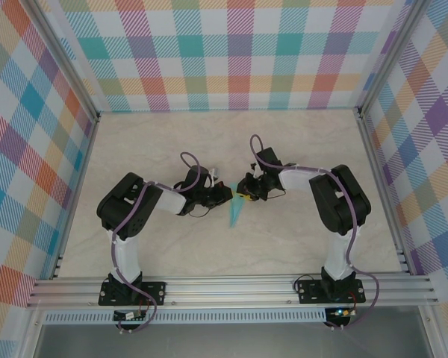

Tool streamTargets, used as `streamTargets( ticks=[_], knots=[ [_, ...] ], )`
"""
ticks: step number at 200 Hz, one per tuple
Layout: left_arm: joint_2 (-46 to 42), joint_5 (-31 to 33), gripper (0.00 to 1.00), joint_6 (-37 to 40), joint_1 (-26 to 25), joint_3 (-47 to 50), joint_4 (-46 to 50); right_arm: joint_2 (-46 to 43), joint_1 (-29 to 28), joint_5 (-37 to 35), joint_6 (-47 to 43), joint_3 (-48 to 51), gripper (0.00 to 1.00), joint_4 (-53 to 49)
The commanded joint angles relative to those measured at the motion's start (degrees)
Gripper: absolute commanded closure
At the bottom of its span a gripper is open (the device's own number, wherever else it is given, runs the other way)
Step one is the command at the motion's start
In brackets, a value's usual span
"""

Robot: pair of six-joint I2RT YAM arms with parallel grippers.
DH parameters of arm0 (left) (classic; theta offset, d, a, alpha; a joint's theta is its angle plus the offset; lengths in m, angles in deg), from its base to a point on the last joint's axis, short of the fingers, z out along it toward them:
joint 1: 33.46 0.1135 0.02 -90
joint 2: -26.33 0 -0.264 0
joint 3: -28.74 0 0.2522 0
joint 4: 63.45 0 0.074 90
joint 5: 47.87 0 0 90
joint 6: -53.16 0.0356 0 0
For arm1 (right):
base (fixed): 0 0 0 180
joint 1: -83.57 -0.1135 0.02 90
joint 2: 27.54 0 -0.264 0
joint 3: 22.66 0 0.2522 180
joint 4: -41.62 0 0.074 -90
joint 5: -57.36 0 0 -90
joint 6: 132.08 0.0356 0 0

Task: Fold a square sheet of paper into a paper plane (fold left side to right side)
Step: Fold the wing for the fifth time at the center of the table.

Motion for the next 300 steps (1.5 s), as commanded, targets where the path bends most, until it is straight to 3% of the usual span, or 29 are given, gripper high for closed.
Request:
streamTargets(
  ticks=[1,38,114,149,180,211,251,300],
  knots=[
    [0.28,2.93,1.0,1.67,0.61,1.5,4.28,1.14,-0.29,-1.75,-1.52,0.33,0.79,-3.17],
    [-1.66,2.35,1.0,1.82,0.68,1.58,4.38,1.69,-0.3,-2.62,-1.38,2.89,0.79,-3.52],
    [-16.08,3.98,0.72,4.14,2.32,4.48,12.79,2.55,-0.29,-4.29,-1.62,4.56,0.8,-4.87],
    [-22.26,-1.1,0.79,4.56,1.71,7.13,13.06,2.53,-0.34,-4.41,-1.8,4.28,0.8,-5.12],
    [-22.33,-5.8,0.83,4.27,-2.74,5.78,13.15,2.42,-0.36,-4.48,-1.8,4.23,0.8,-5.14],
    [-20.16,-4.85,0.83,3.78,-5.85,4.88,12.45,2.29,-0.29,-4.65,-1.98,3.94,0.8,-5.53],
    [-15.02,-6.73,0.84,2.08,-7.48,3.73,8.99,2.38,-0.36,-4.65,-2.09,3.76,0.8,-6.01],
    [-12.7,-4.06,0.84,3.13,-7.84,4.17,10.86,2.38,-0.36,-4.65,-2.24,3.59,0.8,-6.1]
  ],
)
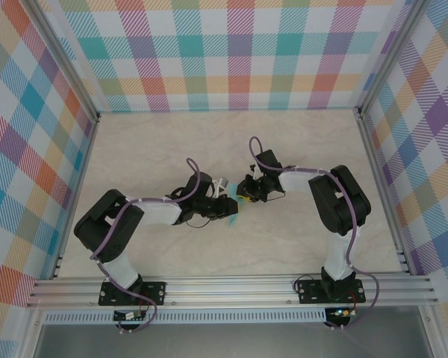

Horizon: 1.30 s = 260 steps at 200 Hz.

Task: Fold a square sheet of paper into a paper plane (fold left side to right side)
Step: Fold the wing for the fifth time at the center of the table.

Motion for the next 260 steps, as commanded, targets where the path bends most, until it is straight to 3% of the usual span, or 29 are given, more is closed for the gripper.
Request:
streamTargets(
  ticks=[1,178,260],
  knots=[
    [1.03,0.9,0.84,0.52,-0.58,-1.0,-0.56,2.38,-0.15,-4.7,-1.19,1.82,0.8,-8.11],
    [5.86,1.63,0.88,0.7,-2.24,0.62,0.54,2.82,-0.07,-4.59,-1.45,1.47,0.8,-8.14],
    [4.56,6.4,0.93,0.58,-2.61,2.42,3.9,2.42,-0.07,-5.11,-2.09,0.41,0.79,-9.01]
  ],
)
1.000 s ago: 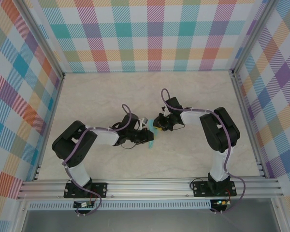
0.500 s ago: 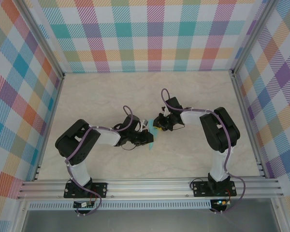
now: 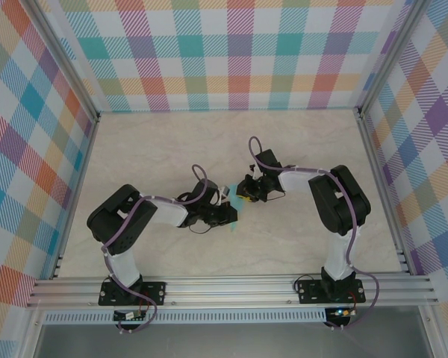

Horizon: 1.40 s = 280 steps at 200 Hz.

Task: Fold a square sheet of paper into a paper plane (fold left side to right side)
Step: Fold the wing for the fifth time at the center of the table.

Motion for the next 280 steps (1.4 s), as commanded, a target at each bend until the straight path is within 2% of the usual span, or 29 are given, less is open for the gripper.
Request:
streamTargets(
  ticks=[1,66,94,103,130,166,209,280],
  knots=[
    [-0.73,2.39,0.93,0.38,-0.77,1.92,3.96,2.44,-0.05,-4.91,-1.71,1.02,0.79,-8.09],
    [-2.28,4.36,0.96,-0.05,-0.67,4.35,4.76,2.61,0.02,-5.87,-2.44,0.83,0.79,-8.67],
    [-1.37,4.01,0.99,-0.51,-0.68,5.43,3.55,-0.15,0.82,0.16,-1.58,2.72,0.8,-0.53],
    [-1.19,4.05,1.0,-0.67,-0.69,5.6,3.33,-1.48,1.0,1.27,-1.91,2.74,0.82,0.55],
    [-1.14,4.14,1.0,-0.42,-0.69,5.48,3.57,-5.78,0.74,2.94,-3.82,3.65,0.96,0.94],
    [-0.85,4.27,1.0,-0.02,-0.76,5.03,4.01,-9.12,-1.29,3.89,-2.34,8.1,0.99,4.54],
    [-0.61,4.2,1.0,0.11,-0.77,4.85,4.1,-6.65,-5.25,2.61,-1.39,6.01,0.98,4.46],
    [-0.46,5.48,1.0,-0.1,-0.75,4.31,6.98,-1.29,-5.17,-1.59,-3.81,4.98,0.97,4.63]
  ],
)
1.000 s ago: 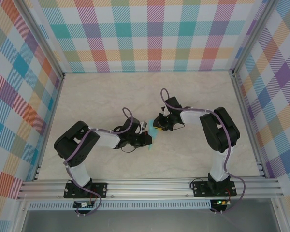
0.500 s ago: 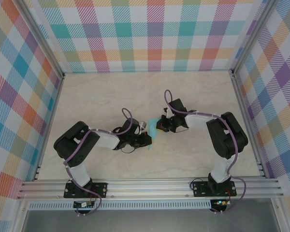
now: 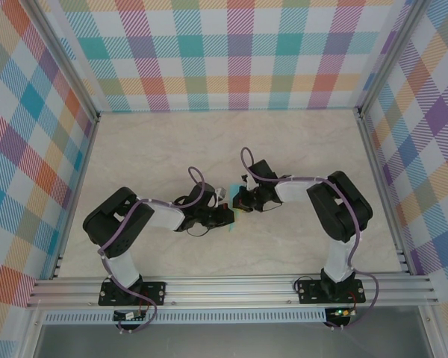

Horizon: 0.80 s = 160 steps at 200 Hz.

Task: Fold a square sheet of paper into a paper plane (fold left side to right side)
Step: Fold the wing for the fifth time at the center of the table.

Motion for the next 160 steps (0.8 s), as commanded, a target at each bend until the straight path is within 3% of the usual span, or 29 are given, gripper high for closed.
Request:
streamTargets(
  ticks=[1,99,160],
  knots=[
    [1.58,2.67,1.0,0.09,-0.56,0.94,9.5,2.0,0.39,-3.6,-2.43,-1.23,0.97,0.39],
    [2.13,3.42,1.0,0.02,-0.57,1.83,10.2,1.72,6.13,-5.0,-10.16,-2.17,0.96,3.59],
    [1.68,3.33,1.0,-0.1,-0.5,2.2,10.0,6.21,9.95,-4.97,-12.21,-7.3,0.96,1.08]
  ],
)
